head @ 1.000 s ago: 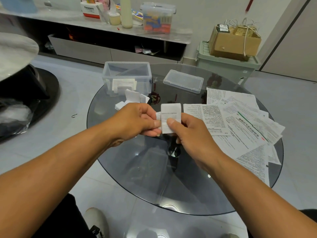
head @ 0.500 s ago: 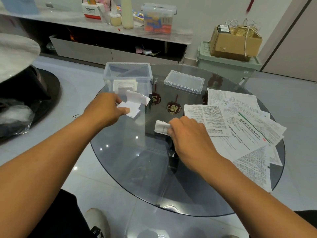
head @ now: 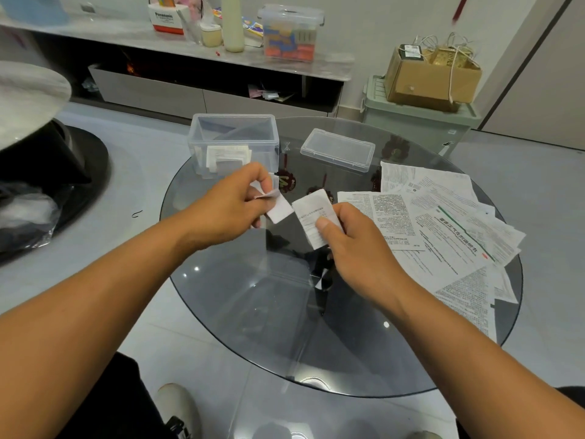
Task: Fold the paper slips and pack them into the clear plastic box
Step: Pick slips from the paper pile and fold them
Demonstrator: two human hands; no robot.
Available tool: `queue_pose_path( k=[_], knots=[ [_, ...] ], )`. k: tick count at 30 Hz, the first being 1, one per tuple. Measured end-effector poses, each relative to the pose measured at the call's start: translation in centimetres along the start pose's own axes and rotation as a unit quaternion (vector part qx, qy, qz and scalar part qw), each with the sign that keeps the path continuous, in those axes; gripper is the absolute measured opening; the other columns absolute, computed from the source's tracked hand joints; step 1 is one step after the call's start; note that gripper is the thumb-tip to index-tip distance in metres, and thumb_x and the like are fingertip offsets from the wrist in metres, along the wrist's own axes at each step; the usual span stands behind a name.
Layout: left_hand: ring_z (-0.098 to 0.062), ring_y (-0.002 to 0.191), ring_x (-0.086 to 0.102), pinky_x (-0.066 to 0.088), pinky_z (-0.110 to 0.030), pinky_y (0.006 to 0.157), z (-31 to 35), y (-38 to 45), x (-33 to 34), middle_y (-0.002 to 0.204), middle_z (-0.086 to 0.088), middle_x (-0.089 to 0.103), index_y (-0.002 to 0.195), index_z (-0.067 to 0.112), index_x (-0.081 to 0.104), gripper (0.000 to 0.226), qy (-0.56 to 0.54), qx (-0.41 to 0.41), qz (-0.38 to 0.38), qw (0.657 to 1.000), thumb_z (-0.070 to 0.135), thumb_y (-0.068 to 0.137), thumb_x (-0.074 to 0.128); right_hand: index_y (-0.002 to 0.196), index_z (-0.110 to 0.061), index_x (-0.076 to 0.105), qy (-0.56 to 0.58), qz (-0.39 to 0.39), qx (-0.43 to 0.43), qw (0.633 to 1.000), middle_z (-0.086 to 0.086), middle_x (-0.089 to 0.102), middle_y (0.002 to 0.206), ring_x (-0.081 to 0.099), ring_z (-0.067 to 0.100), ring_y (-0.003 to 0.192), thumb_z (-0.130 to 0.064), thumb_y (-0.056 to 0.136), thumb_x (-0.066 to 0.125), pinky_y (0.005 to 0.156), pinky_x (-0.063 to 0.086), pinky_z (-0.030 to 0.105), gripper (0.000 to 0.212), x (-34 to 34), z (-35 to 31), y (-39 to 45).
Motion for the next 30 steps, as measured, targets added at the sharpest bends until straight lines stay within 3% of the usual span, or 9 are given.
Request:
queue_pose_path(
  k=[2, 4, 6, 11, 16, 22, 25, 27, 30],
  knots=[
    [-0.01, 0.059, 0.057, 0.052, -0.022, 0.058, -0.2, -0.1, 0.9, 0.073, -0.004, 0.063, 0.098, 0.019, 0.054, 0.007, -0.153, -0.045, -0.019, 0.987, 0.015, 0.104, 0.054, 0.109, -0.024, 0.062, 0.064, 0.014, 0.022, 0.998, -0.007, 0.071, 0.1, 0.066, 0.01, 0.084, -0.031, 0.108, 0.049, 0.07, 0.055, 0.03, 0.015, -0.2, 0.4, 0.2],
    [-0.011, 0.06, 0.057, 0.055, -0.023, 0.059, -0.5, -0.4, 2.1, 0.078, -0.008, 0.06, 0.096, 0.015, 0.06, 0.018, -0.296, -0.104, -0.032, 0.949, 0.002, 0.103, 0.048, 0.113, -0.022, 0.065, 0.145, 0.008, 0.039, 0.989, -0.007, 0.074, 0.103, 0.067, 0.005, 0.084, -0.028, 0.107, 0.05, 0.068, 0.053, 0.023, 0.017, 0.0, 0.5, 0.2],
    [-0.012, 0.064, 0.061, 0.058, -0.025, 0.064, -0.4, -0.7, 3.0, 0.083, -0.008, 0.064, 0.098, 0.007, 0.067, 0.024, -0.355, -0.129, -0.054, 0.924, -0.002, 0.1, 0.045, 0.113, -0.021, 0.067, 0.214, -0.001, 0.057, 0.975, -0.007, 0.077, 0.103, 0.068, 0.002, 0.082, -0.025, 0.107, 0.052, 0.068, 0.051, 0.022, 0.017, 0.3, 0.7, 0.3],
    [-0.016, 0.083, 0.069, 0.06, -0.031, 0.084, 0.9, -0.9, 3.5, 0.1, -0.009, 0.075, 0.102, 0.006, 0.073, 0.022, -0.381, -0.102, -0.099, 0.914, 0.017, 0.102, 0.054, 0.113, -0.021, 0.069, 0.296, -0.026, 0.103, 0.949, -0.004, 0.079, 0.103, 0.069, 0.01, 0.09, -0.026, 0.107, 0.052, 0.071, 0.05, 0.026, 0.018, 1.1, 1.5, 0.3],
    [-0.02, 0.085, 0.074, 0.061, -0.026, 0.078, 1.6, -0.9, 2.6, 0.093, -0.009, 0.077, 0.106, 0.011, 0.069, 0.018, -0.222, -0.011, -0.037, 0.974, -0.002, 0.094, 0.065, 0.11, -0.021, 0.069, 0.299, -0.043, 0.102, 0.948, -0.004, 0.079, 0.101, 0.07, 0.01, 0.092, -0.028, 0.107, 0.051, 0.075, 0.053, 0.028, 0.019, 1.7, 1.5, 0.3],
    [-0.021, 0.083, 0.077, 0.062, -0.027, 0.076, 2.5, -1.5, 2.8, 0.091, -0.009, 0.078, 0.117, 0.011, 0.057, 0.026, -0.195, -0.001, -0.053, 0.979, -0.001, 0.095, 0.064, 0.111, -0.022, 0.065, 0.173, 0.015, 0.009, 0.985, -0.005, 0.078, 0.099, 0.074, 0.01, 0.089, -0.02, 0.101, 0.065, 0.071, 0.059, 0.025, 0.011, 0.1, 0.2, 0.2],
    [-0.015, 0.073, 0.073, 0.058, -0.022, 0.065, 0.6, -0.2, -1.4, 0.096, -0.006, 0.073, 0.119, 0.015, 0.059, 0.024, -0.118, -0.022, 0.079, 0.99, 0.007, 0.097, 0.063, 0.118, -0.032, 0.062, 0.008, 0.065, -0.055, 0.996, -0.016, 0.071, 0.105, 0.067, 0.007, 0.094, -0.023, 0.101, 0.063, 0.078, 0.056, 0.032, 0.02, -1.7, -0.7, 0.3],
    [-0.019, 0.085, 0.068, 0.056, -0.029, 0.072, -1.1, 0.6, -4.2, 0.107, 0.003, 0.065, 0.123, 0.023, 0.057, 0.029, -0.018, -0.034, 0.172, 0.984, 0.015, 0.096, 0.065, 0.124, -0.032, 0.061, -0.203, 0.058, -0.112, 0.971, -0.011, 0.065, 0.103, 0.06, 0.015, 0.093, -0.017, 0.1, 0.061, 0.076, 0.053, 0.037, 0.029, -1.3, -1.8, 0.1],
    [-0.022, 0.104, 0.058, 0.047, -0.033, 0.085, -3.5, 2.2, -4.2, 0.126, 0.007, 0.057, 0.138, 0.027, 0.05, 0.049, 0.068, -0.05, 0.16, 0.983, 0.023, 0.094, 0.07, 0.103, -0.03, 0.061, -0.387, 0.024, -0.167, 0.907, -0.005, 0.058, 0.091, 0.053, 0.021, 0.083, -0.004, 0.091, 0.067, 0.07, 0.05, 0.041, 0.03, 1.3, -2.3, -0.2]
  ],
)
Point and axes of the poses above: each hand's wrist, its own y-axis towards the middle knuckle, its own x-axis out of the palm, z = x × y, the point moved 10 cm from there along y, towards the middle knuckle
